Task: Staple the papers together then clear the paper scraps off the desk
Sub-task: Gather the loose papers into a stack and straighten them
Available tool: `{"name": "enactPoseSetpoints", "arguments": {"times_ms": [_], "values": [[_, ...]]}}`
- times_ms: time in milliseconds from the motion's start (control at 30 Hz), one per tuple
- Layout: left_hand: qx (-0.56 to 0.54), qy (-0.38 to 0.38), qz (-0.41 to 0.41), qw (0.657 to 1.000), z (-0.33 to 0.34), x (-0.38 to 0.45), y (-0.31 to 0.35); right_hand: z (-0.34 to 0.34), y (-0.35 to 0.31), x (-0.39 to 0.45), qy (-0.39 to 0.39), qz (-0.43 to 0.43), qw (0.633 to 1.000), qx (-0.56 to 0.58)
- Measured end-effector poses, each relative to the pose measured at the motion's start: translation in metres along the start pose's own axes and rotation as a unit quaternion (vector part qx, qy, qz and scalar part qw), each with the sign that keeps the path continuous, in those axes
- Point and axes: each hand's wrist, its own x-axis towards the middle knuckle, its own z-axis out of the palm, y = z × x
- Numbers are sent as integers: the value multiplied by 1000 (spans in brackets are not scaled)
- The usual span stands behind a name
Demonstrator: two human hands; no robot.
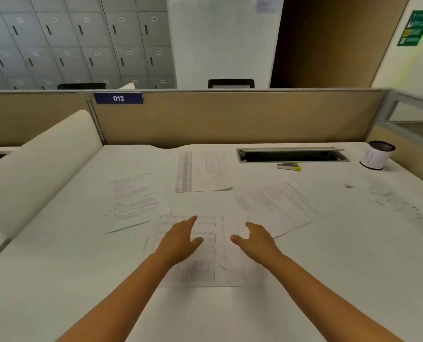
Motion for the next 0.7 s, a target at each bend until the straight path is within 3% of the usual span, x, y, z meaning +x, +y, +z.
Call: {"name": "enactPoseSetpoints", "arguments": {"times_ms": [167, 300, 400, 600, 700], "values": [[91, 19, -102, 990, 30, -15, -16, 9, 20, -2, -36, 35, 998, -21], [60, 99, -246, 962, 40, -28, -25, 13, 28, 1, -48, 31, 998, -40], [41, 119, -324, 938, 41, -38, -36, 14, 34, 3, -50, 18, 997, -50], [53, 125, -387, 912, 31, -42, -39, 15, 42, 4, -64, -48, 991, -110], [-13, 137, -405, 904, 27, -40, -31, 20, 45, 3, -65, -85, 976, -191]]}}
